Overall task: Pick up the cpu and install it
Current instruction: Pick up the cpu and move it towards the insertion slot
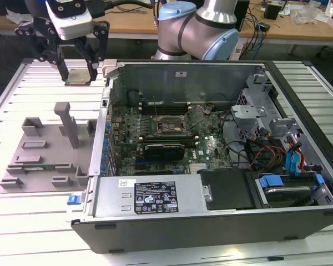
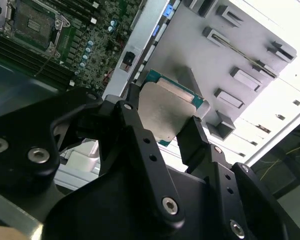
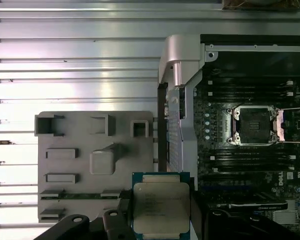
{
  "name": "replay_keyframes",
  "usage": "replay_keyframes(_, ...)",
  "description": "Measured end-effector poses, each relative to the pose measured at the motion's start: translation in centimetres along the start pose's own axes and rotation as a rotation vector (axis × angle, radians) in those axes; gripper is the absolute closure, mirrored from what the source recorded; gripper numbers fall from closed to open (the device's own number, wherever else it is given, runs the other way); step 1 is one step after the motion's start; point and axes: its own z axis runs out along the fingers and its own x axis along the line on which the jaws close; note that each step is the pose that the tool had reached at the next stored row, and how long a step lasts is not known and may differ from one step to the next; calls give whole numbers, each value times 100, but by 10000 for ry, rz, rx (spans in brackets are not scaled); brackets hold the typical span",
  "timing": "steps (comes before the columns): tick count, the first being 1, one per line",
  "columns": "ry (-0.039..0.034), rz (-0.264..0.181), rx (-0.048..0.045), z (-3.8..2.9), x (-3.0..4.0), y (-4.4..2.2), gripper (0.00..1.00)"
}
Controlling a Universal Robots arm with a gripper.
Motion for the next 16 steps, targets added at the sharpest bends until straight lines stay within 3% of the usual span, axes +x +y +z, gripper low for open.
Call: replay_keyframes(16,0,-1,0,7,-274,4,45)
